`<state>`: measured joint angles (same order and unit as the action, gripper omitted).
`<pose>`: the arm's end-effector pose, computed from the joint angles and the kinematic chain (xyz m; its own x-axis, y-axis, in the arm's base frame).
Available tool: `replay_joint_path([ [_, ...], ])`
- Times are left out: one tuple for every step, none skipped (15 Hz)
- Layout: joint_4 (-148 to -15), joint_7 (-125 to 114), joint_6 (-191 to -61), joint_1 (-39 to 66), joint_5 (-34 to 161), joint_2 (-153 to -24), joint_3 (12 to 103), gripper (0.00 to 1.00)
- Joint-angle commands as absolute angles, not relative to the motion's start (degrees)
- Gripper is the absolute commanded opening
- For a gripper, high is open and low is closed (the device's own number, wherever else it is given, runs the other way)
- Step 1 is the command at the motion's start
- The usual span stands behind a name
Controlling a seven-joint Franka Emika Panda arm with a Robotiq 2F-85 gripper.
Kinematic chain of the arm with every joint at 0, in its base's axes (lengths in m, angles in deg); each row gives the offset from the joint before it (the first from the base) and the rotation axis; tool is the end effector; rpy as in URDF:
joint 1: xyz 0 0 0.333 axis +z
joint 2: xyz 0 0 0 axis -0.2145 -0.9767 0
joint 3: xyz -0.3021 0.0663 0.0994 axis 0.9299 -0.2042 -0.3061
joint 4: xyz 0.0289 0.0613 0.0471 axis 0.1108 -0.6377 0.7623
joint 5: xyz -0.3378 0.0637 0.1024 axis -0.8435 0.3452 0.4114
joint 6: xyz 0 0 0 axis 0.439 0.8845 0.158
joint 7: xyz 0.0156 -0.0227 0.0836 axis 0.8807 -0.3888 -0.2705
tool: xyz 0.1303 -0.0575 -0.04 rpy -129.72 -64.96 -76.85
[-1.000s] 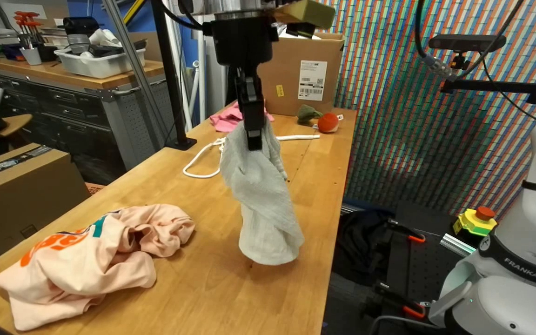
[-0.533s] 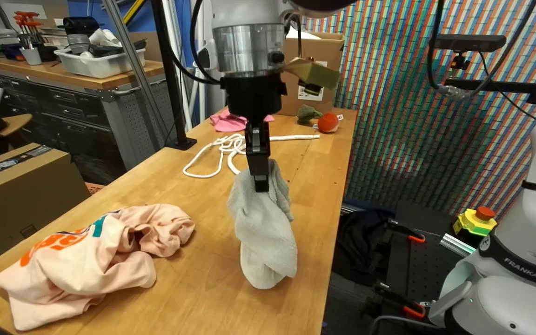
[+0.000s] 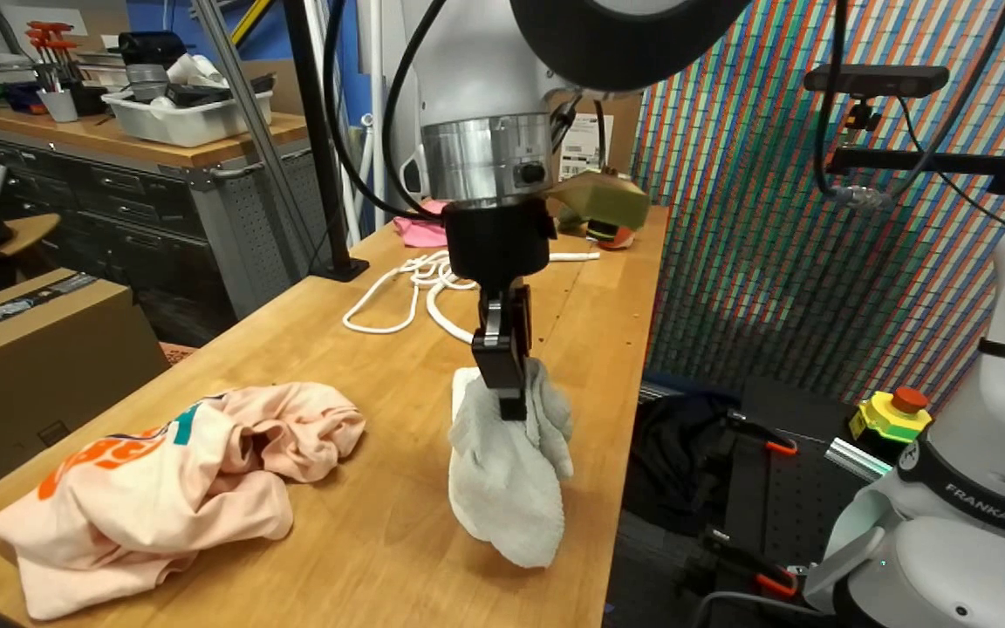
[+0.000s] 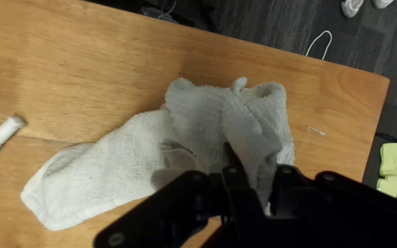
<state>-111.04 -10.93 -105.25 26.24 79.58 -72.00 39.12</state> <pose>0.4213 0.2483 0.3857 0.9084 0.3909 -0.1482 0.3620 -0.9128 -0.1890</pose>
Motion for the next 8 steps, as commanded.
replay_joint_path([
  [-112.42, -6.83, -108.65, 27.16, 83.86, -70.74, 38.29, 0.16],
  [-112.34, -5.57, -109.23, 27.32, 84.69, -70.99, 38.15, 0.15],
  [-112.35, -4.24, -109.80, 27.45, 85.24, -71.25, 38.03, 0.16],
  [-112.37, -2.72, -110.53, 27.62, 85.60, -71.63, 37.83, 0.14],
  [-112.30, -1.42, -110.75, 27.76, 85.83, -71.88, 37.69, 0.16],
  [-112.34, 0.01, -111.27, 27.94, 85.78, -72.16, 37.54, 0.15],
  [-112.39, 1.23, -111.50, 28.07, 85.75, -72.42, 37.41, 0.17],
  [-112.40, 2.30, -111.75, 28.19, 85.82, -72.67, 37.28, 0.16],
])
